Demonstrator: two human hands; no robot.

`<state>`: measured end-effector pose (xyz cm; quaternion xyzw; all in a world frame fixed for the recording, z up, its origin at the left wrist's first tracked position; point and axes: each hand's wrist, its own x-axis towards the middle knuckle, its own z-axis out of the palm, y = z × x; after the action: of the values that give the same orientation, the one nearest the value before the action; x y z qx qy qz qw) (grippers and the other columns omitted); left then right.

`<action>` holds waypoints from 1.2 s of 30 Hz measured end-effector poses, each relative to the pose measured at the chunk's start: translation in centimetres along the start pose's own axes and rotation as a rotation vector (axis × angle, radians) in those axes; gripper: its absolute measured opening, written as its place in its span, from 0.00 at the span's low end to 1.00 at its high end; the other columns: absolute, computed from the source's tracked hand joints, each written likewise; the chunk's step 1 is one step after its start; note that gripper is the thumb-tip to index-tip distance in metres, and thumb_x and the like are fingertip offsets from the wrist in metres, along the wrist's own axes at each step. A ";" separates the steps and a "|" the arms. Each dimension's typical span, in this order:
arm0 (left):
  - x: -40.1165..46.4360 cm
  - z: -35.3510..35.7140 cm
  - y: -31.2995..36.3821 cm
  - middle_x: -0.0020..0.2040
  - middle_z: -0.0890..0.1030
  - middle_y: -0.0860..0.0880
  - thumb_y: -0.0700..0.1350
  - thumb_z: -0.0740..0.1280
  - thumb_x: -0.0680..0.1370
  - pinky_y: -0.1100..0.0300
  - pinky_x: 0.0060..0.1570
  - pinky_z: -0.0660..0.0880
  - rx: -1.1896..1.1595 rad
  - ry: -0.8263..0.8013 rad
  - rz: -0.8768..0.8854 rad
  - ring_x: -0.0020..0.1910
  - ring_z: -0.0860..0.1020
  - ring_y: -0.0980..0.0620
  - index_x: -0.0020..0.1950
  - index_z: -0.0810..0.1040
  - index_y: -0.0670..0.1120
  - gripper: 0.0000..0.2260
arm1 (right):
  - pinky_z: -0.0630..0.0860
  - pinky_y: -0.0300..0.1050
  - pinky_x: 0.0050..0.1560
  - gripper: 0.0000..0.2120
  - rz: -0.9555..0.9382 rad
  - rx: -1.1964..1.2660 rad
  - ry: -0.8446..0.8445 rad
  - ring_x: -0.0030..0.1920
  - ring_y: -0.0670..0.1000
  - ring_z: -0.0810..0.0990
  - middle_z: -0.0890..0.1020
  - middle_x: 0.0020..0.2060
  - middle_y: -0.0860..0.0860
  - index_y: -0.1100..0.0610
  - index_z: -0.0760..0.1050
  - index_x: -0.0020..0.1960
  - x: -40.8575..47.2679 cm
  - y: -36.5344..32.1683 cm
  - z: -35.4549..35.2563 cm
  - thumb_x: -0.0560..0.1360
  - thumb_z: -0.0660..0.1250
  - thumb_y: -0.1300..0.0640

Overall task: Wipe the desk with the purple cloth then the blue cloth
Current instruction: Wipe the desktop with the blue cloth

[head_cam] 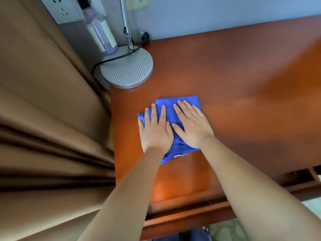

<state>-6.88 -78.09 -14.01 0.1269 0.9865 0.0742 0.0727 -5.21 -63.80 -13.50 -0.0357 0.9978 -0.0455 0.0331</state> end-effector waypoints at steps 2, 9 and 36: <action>-0.4 -0.1 -0.1 0.80 0.45 0.48 0.53 0.43 0.82 0.46 0.75 0.42 0.011 -0.012 0.040 0.78 0.43 0.46 0.79 0.45 0.52 0.25 | 0.40 0.47 0.76 0.36 0.023 0.003 -0.016 0.78 0.50 0.45 0.50 0.78 0.52 0.55 0.47 0.79 -0.9 -0.1 0.1 0.77 0.37 0.38; -7.0 0.1 1.5 0.78 0.56 0.45 0.54 0.40 0.78 0.43 0.74 0.54 0.042 -0.095 0.184 0.77 0.55 0.42 0.78 0.58 0.50 0.29 | 0.49 0.50 0.74 0.34 0.115 0.098 -0.057 0.76 0.54 0.58 0.61 0.75 0.57 0.59 0.61 0.76 -10.1 -0.5 0.7 0.78 0.46 0.39; -0.3 1.4 6.4 0.80 0.47 0.48 0.52 0.44 0.82 0.47 0.75 0.44 0.002 0.012 0.112 0.78 0.46 0.46 0.79 0.48 0.53 0.24 | 0.41 0.47 0.76 0.37 0.083 0.057 0.023 0.78 0.51 0.47 0.52 0.78 0.52 0.55 0.51 0.78 -4.4 6.2 0.0 0.75 0.37 0.37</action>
<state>-4.88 -71.89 -14.28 0.1817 0.9783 0.0779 0.0625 -1.28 -57.33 -13.81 0.0075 0.9970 -0.0727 0.0242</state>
